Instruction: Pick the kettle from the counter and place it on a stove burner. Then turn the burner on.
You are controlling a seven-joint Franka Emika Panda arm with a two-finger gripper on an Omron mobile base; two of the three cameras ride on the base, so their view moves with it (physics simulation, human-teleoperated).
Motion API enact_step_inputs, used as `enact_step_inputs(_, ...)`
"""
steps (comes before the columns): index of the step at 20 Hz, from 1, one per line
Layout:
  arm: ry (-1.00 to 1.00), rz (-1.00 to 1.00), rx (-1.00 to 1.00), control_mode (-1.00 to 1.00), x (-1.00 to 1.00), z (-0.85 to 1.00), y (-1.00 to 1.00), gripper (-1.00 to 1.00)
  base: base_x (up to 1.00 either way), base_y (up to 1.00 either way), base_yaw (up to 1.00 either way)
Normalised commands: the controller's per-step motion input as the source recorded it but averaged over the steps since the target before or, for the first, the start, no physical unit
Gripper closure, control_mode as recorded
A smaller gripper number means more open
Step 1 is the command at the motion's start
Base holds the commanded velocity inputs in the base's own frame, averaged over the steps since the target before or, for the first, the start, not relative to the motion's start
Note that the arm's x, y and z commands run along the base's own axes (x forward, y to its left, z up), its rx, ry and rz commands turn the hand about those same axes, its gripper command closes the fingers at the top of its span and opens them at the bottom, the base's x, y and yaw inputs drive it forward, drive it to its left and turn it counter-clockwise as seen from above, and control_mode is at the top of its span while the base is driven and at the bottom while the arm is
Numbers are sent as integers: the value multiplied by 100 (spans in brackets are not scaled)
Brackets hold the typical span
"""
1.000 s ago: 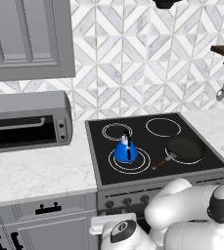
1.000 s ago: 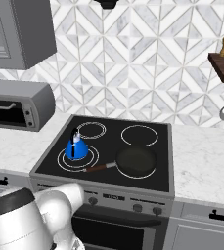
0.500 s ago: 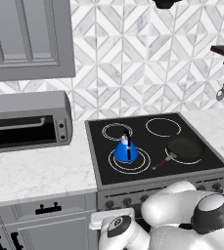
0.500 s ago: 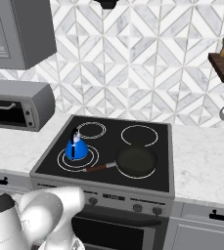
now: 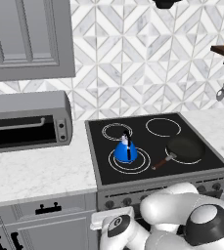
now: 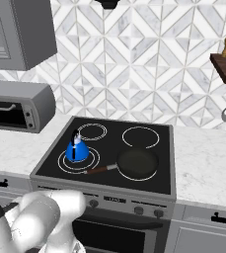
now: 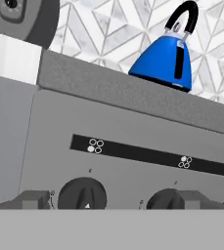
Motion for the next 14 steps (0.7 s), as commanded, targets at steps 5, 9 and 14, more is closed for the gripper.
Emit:
enact_step_inputs(5, 0, 4, 0, -100, 22, -19, -20, -100, 0, 0, 0)
enact_step_inputs(9, 0, 2, 0, -100, 34, -9, -11, -100, 0, 0, 0)
enact_step_inputs(14, 0, 0, 0, -100, 40, -4, 0, -100, 0, 0, 0)
